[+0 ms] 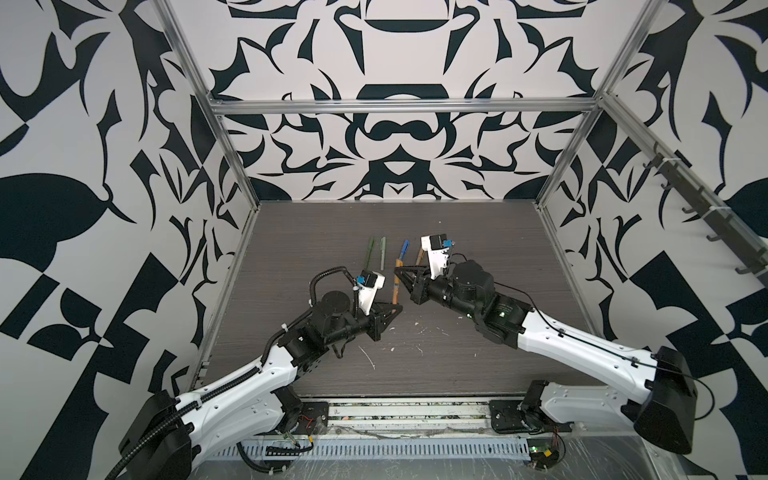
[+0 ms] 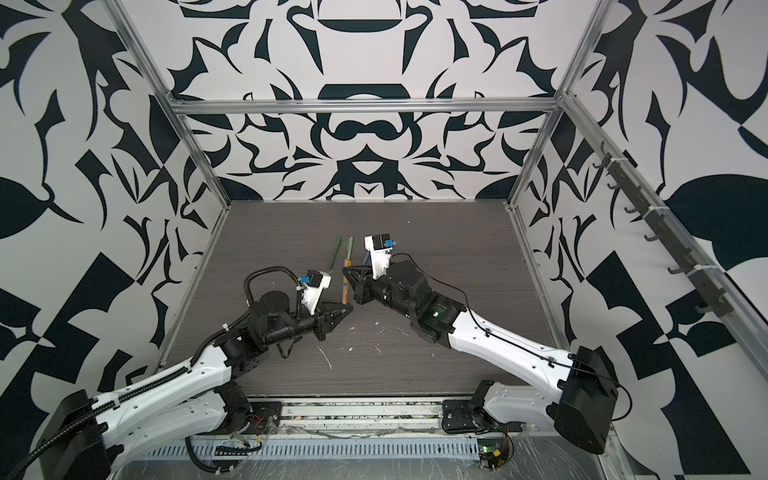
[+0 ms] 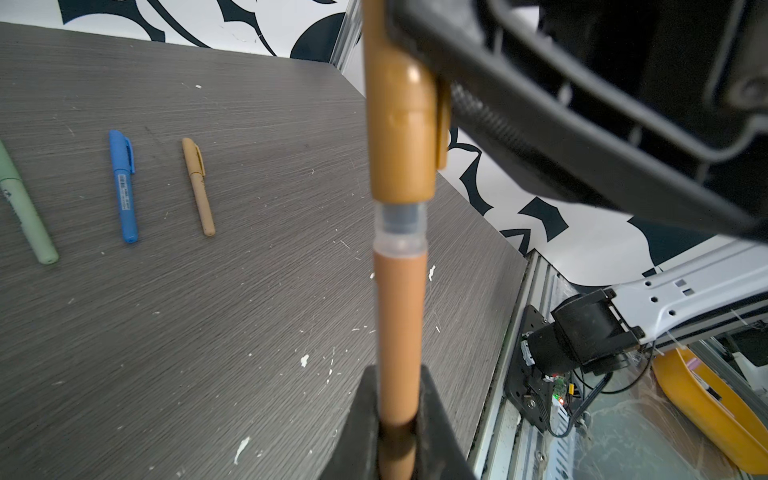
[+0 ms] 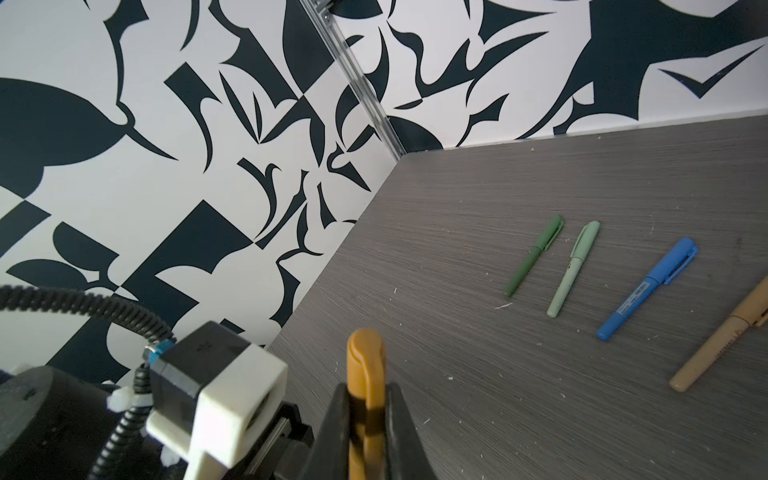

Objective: Insert the pens into the pen caps
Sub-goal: 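Push the tan cap down onto the pen nib with the right gripper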

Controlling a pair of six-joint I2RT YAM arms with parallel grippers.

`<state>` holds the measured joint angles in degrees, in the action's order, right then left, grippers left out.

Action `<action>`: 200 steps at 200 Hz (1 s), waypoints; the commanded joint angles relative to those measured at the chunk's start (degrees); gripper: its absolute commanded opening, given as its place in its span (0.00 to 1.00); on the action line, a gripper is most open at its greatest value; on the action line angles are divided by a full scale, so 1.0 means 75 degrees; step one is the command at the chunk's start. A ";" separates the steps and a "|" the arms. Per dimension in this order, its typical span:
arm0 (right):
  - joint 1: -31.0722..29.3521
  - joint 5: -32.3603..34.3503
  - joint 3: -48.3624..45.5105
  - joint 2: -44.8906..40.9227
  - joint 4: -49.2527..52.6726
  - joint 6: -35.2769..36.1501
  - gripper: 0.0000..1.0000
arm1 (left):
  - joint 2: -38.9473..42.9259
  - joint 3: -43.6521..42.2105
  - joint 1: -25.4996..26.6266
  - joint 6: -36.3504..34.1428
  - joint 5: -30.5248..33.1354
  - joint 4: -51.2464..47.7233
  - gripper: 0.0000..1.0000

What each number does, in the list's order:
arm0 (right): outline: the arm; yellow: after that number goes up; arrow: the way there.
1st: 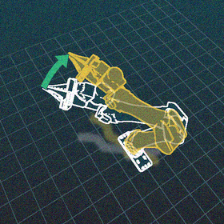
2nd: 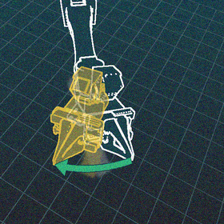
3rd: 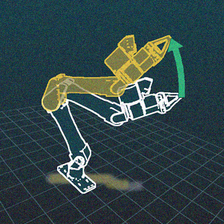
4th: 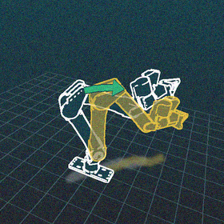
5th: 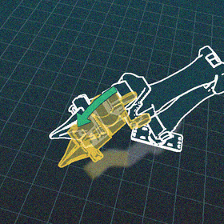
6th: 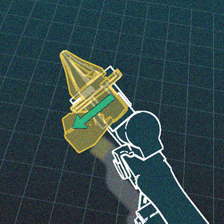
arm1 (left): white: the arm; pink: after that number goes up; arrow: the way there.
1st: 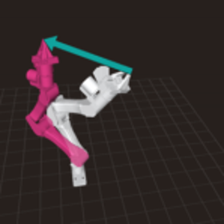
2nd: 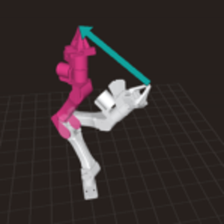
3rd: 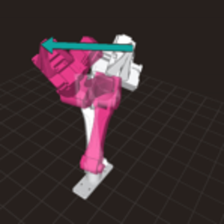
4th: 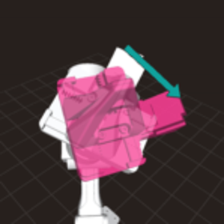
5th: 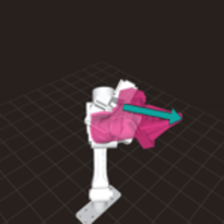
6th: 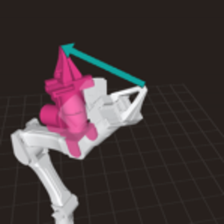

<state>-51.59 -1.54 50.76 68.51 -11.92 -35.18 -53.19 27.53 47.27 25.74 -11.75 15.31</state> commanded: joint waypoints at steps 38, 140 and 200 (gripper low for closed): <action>-0.0112 -0.0446 -0.0253 -0.0351 0.0155 -0.0153 0.08 | 0.0108 0.0345 0.0005 0.0019 0.0466 0.0916 0.04; -0.0211 -0.0389 0.0131 -0.1360 0.1534 0.0107 0.28 | -0.0636 0.1477 -0.0009 -0.1287 0.0107 0.0362 0.05; -0.0211 0.0182 0.0209 -0.2048 0.2689 0.0360 0.30 | -0.0995 0.1667 -0.0009 -0.1496 0.0049 0.0473 0.04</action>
<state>-53.12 -3.20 49.76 56.71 4.16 -34.11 -60.05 38.37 47.27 16.01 -11.27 16.88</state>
